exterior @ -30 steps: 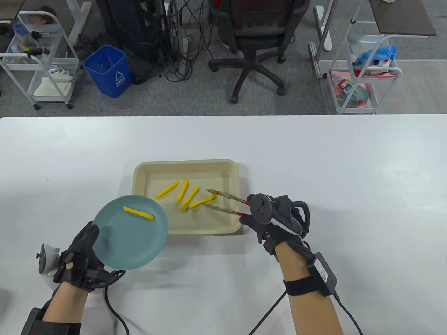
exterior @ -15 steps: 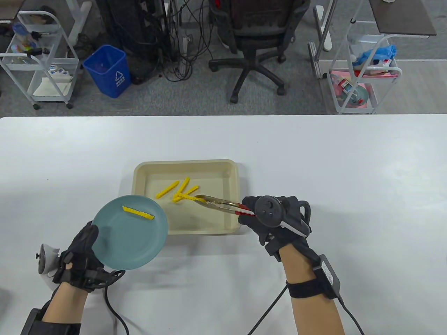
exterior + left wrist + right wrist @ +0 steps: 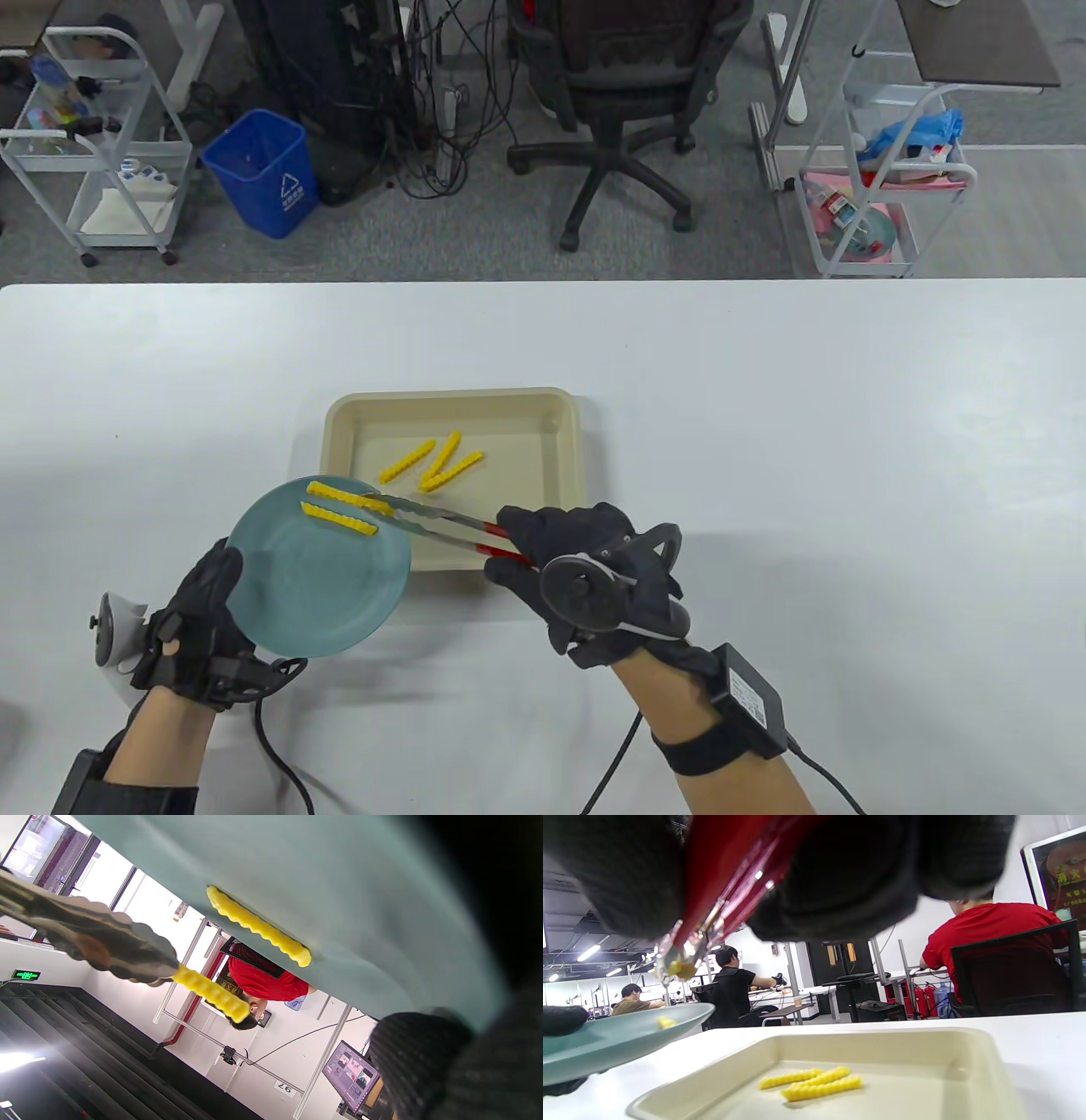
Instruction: Hold plate and receive fries gripped by tongs from baking tray
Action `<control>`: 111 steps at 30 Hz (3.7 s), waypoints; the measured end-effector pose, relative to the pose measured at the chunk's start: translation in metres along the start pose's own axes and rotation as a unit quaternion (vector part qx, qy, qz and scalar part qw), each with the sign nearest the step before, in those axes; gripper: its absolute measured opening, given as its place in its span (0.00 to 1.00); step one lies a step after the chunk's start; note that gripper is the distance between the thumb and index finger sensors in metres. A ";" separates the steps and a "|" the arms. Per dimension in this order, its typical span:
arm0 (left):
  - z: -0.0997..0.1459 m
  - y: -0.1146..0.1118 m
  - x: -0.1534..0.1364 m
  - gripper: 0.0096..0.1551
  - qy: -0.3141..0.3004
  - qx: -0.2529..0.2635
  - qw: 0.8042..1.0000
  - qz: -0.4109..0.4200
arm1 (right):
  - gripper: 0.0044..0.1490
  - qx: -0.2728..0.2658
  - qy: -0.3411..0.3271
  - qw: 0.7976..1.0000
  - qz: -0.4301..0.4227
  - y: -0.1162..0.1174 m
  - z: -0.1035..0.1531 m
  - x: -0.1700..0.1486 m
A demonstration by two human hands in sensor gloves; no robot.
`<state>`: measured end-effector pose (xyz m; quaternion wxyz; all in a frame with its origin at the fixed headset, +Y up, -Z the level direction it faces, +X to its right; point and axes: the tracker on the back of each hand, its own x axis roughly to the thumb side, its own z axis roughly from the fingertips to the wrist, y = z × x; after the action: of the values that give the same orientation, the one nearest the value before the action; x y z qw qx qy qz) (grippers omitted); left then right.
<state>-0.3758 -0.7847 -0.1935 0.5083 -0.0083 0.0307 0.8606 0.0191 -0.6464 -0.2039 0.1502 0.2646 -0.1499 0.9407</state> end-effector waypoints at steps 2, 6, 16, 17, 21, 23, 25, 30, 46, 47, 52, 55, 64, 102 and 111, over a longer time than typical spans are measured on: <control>0.000 0.000 0.000 0.39 0.000 0.000 1.000 0.000 | 0.37 0.008 -0.005 1.000 0.012 0.004 0.001 0.011; 0.000 0.000 0.000 0.39 -0.001 0.000 1.000 0.000 | 0.37 0.015 -0.010 0.999 0.037 0.014 0.002 0.023; 0.000 0.000 -0.001 0.39 0.002 -0.002 1.000 -0.004 | 0.37 0.030 -0.015 0.998 0.056 0.023 0.004 0.033; 0.000 0.000 -0.001 0.39 0.002 -0.002 1.000 -0.003 | 0.41 0.030 -0.015 0.998 0.056 0.023 0.004 0.033; 0.000 0.000 -0.001 0.39 0.001 -0.001 1.000 -0.003 | 0.44 0.025 -0.012 0.999 0.038 0.020 0.004 0.028; 0.000 0.000 -0.001 0.39 0.001 -0.001 1.000 -0.004 | 0.44 0.015 0.004 1.000 0.027 0.013 0.003 0.020; 0.000 0.000 -0.001 0.39 0.000 0.001 1.000 -0.004 | 0.46 0.007 0.030 0.999 0.019 0.006 0.001 0.007; 0.001 0.001 -0.001 0.39 -0.002 0.006 1.000 -0.003 | 0.47 0.026 0.113 0.993 0.002 0.004 -0.004 -0.041; 0.000 0.002 0.000 0.39 0.001 0.008 1.000 -0.003 | 0.49 0.135 0.183 0.970 0.084 0.070 -0.013 -0.091; 0.000 0.003 0.000 0.39 0.001 0.007 1.000 -0.003 | 0.49 0.138 0.184 0.970 0.079 0.072 -0.014 -0.092; 0.000 0.003 0.001 0.39 0.002 0.005 1.000 -0.004 | 0.50 0.133 0.174 0.973 0.076 0.080 -0.016 -0.088; -0.001 0.003 0.002 0.39 -0.003 0.004 1.000 -0.016 | 0.50 0.132 0.173 0.973 0.074 0.079 -0.016 -0.087; -0.001 0.003 0.003 0.39 -0.004 0.007 1.000 -0.016 | 0.47 0.166 0.161 0.972 0.038 0.082 -0.019 -0.091; 0.000 0.005 0.003 0.39 -0.004 0.011 1.000 -0.010 | 0.39 0.057 -0.024 0.998 -0.024 -0.001 -0.001 -0.012; 0.000 0.005 0.003 0.39 -0.007 0.009 1.000 -0.016 | 0.39 0.082 -0.063 0.995 0.008 0.009 0.004 0.017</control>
<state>-0.3813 -0.7844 -0.1934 0.5219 0.0024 0.0349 0.8523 0.0044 -0.6523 -0.1929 0.1106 0.3334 -0.0836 0.9325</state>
